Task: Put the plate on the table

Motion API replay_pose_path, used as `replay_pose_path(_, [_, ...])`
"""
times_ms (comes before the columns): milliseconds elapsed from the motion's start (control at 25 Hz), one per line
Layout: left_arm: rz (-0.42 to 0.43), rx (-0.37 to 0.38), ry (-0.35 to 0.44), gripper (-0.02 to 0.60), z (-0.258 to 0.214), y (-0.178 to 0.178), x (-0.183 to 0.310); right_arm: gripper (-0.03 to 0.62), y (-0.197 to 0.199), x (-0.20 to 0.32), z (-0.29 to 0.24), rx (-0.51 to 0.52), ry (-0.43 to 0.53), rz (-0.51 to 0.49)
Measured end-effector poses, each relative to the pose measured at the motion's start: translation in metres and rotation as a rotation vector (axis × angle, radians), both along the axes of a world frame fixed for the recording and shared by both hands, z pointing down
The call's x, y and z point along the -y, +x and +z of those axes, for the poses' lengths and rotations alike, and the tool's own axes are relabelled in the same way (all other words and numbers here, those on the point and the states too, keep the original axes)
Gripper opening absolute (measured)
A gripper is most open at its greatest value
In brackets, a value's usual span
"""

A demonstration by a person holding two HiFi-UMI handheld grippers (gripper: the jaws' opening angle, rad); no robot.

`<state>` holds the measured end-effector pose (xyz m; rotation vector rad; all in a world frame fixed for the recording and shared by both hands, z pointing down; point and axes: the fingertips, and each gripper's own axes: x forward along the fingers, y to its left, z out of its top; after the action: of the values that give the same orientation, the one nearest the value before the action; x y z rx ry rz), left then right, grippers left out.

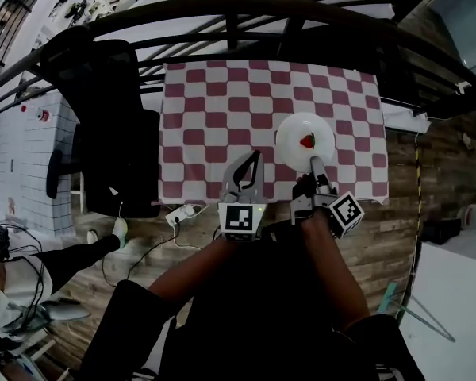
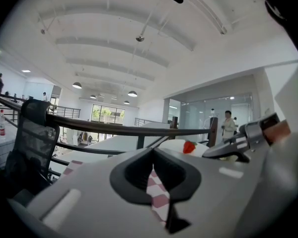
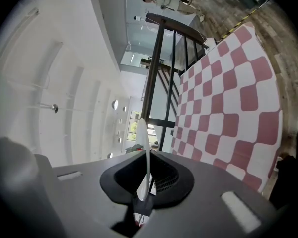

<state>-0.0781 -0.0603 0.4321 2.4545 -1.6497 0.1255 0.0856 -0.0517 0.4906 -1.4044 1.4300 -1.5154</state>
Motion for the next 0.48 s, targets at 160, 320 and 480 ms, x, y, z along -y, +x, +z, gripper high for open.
replay_pose_path(160, [0.001, -0.009, -0.010, 0.009, 0.004, -0.003, 0.010, 0.017, -0.003, 0.002, 0.008, -0.020, -0.013, -0.005])
replay_pose_path(320, [-0.001, -0.006, -0.010, 0.009, 0.007, -0.006, 0.018, 0.017, -0.009, 0.008, 0.011, -0.044, -0.015, -0.034])
replay_pose_path(480, [-0.008, 0.009, -0.017, 0.009, 0.015, -0.009, 0.020, 0.018, -0.013, 0.013, 0.019, -0.041, -0.014, -0.048])
